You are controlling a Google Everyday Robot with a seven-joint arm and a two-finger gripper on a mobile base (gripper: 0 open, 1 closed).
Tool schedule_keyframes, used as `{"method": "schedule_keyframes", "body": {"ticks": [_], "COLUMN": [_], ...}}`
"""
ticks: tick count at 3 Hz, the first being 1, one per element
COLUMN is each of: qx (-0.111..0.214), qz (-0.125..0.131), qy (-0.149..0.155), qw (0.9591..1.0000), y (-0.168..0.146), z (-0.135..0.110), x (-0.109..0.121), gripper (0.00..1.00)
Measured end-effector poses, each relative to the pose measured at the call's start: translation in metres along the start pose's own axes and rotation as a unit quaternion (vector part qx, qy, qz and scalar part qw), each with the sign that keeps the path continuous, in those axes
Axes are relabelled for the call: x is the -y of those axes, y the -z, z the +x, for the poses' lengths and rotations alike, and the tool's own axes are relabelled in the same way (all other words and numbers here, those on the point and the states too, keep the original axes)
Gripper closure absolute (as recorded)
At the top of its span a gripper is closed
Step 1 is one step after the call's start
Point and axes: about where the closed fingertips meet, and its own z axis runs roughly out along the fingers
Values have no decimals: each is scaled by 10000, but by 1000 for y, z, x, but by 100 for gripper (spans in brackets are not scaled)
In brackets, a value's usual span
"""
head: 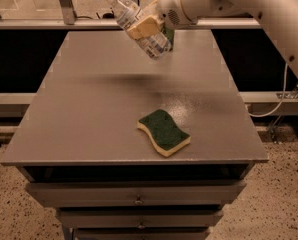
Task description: Place blue plastic bottle upright
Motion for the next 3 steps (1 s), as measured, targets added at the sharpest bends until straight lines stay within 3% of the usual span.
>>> {"method": "schedule_keyframes", "body": {"ticks": [1, 3], "qx": [960, 2409], "qz": [278, 478], "qy": [-21, -58], "qw": [9950, 9694], "y": [37, 65], "z": [6, 34], "x": [15, 18], "gripper": [100, 100]}}
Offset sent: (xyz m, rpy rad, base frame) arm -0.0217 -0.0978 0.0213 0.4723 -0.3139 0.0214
